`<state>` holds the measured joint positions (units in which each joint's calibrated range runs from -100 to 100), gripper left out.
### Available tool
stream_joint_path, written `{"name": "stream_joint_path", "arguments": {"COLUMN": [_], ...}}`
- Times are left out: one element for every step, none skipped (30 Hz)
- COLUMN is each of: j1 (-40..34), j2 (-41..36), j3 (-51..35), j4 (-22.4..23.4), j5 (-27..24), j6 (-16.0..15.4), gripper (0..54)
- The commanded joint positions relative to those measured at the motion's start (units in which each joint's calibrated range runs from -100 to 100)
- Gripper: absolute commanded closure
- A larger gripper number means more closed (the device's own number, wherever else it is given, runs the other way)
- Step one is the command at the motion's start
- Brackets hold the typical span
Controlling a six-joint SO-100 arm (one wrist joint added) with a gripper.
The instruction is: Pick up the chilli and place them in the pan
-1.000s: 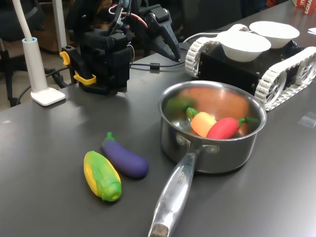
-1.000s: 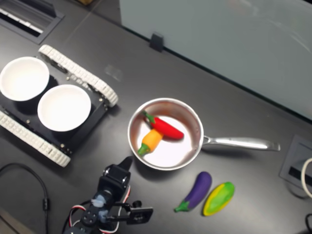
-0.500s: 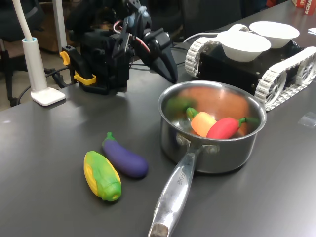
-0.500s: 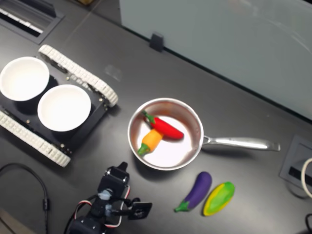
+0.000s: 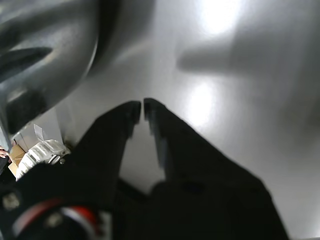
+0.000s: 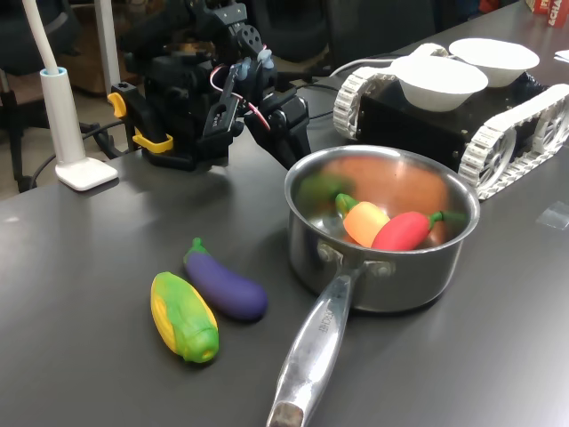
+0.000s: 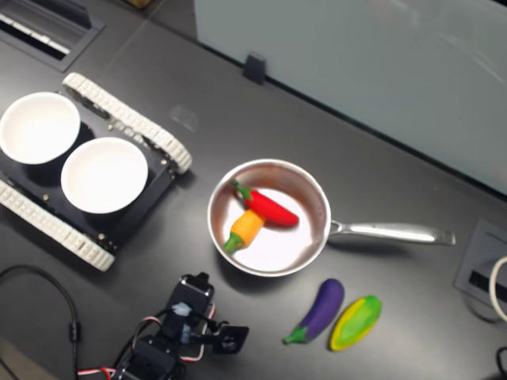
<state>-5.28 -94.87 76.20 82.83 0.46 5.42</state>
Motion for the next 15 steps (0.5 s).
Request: {"name": "stream_joint_path", "arguments": {"j1": [0.69, 0.58, 0.12, -0.11, -0.11, -0.11, -0.11, -0.11, 0.12, 0.69, 0.92, 0.58, -0.11, -0.91, -1.6], "j2": [-0.58, -0.58, -0.58, -0.58, -0.58, -0.58, -0.58, -0.58, -0.58, -0.58, -0.58, -0.58, -0.58, -0.58, -0.58], "j3": [-1.1, -1.1, -1.1, -1.1, -1.1, -1.1, -1.1, -1.1, -1.1, -1.1, -1.1, -1.1, -1.1, -1.1, -1.1], "j4": [-3.21, -3.21, -3.13, -3.04, -3.04, -3.04, -3.04, -3.04, -3.04, -3.04, -3.04, -3.04, -3.04, -3.04, -3.04], "j5": [0.73, 1.03, 1.12, 1.12, 1.12, 1.22, 1.07, 0.98, 0.83, 0.49, 0.49, 0.78, 1.22, 1.66, 2.1], "j6": [-0.29, -0.46, -0.46, -0.38, -0.38, -0.38, -0.38, -0.38, -0.29, -0.29, -0.29, -0.38, -0.38, -0.38, -0.38], "gripper": [53.6, 53.6, 53.6, 53.6, 53.6, 53.6, 53.6, 53.6, 53.6, 53.6, 53.6, 53.6, 53.6, 53.6, 53.6]}}
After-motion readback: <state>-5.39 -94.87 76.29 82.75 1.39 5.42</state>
